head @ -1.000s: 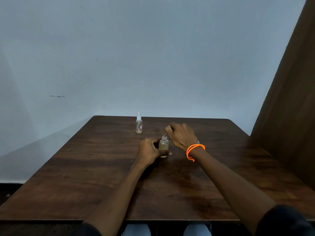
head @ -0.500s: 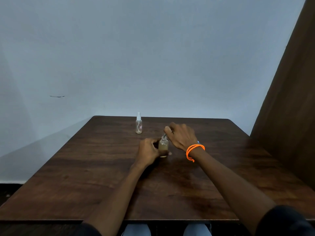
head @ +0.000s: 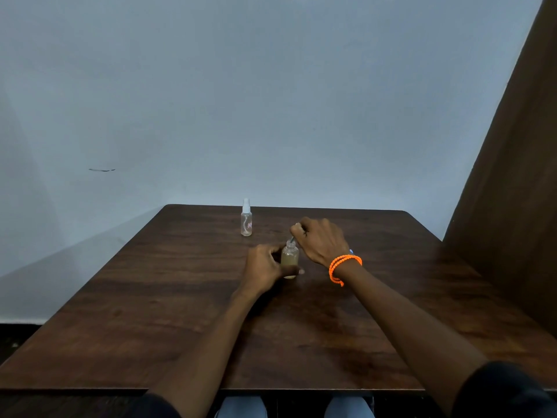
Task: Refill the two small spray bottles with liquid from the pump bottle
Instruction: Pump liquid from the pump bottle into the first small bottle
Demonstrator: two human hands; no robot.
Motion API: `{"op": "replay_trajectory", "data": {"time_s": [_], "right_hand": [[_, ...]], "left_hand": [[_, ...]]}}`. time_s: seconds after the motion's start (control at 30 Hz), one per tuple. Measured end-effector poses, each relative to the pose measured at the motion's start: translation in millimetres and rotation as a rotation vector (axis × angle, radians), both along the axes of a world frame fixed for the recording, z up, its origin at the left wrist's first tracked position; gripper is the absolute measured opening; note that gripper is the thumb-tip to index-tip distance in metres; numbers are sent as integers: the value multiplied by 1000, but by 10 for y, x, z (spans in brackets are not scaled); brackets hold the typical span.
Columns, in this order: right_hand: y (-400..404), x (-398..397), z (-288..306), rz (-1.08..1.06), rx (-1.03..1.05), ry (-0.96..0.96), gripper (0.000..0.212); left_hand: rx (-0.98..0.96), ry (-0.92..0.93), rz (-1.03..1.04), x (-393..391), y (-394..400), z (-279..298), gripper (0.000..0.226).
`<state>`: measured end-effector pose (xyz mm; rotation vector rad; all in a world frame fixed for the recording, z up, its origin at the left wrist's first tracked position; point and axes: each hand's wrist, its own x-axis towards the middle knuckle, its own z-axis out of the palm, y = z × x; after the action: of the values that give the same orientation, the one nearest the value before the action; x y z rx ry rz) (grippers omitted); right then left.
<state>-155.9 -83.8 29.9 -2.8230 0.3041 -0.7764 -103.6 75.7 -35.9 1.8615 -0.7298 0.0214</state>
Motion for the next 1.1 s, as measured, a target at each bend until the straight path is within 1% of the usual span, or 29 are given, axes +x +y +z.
{"op": "replay_trajectory", "data": {"time_s": [0.1, 0.33, 0.53, 0.57, 0.63, 0.73, 0.8, 1.0, 1.1], "right_hand": [[4, 5, 9, -19, -8, 4, 33], [9, -3, -14, -19, -29, 4, 35], [-20, -13, 44, -14, 67, -9, 34], [-20, -11, 44, -18, 56, -4, 33], [-11, -4, 19, -26, 14, 14, 32], [22, 2, -16, -31, -18, 24, 37], [38, 1, -6, -31, -10, 25, 39], [31, -7, 13, -6, -11, 4, 35], [27, 10, -3, -20, -32, 9, 37]], "left_hand": [[7, -1, 3, 26, -7, -16, 45], [21, -26, 17, 28, 0, -22, 54], [2, -4, -3, 35, -17, -30, 57], [2, -1, -4, 36, -16, -31, 56], [8, 3, -9, 34, -11, -30, 47], [5, 1, -9, 17, -4, -14, 38], [-1, 0, -5, 11, -3, -8, 40], [11, -2, -8, 44, -13, -25, 43], [6, -13, -11, 55, -9, -39, 42]]}}
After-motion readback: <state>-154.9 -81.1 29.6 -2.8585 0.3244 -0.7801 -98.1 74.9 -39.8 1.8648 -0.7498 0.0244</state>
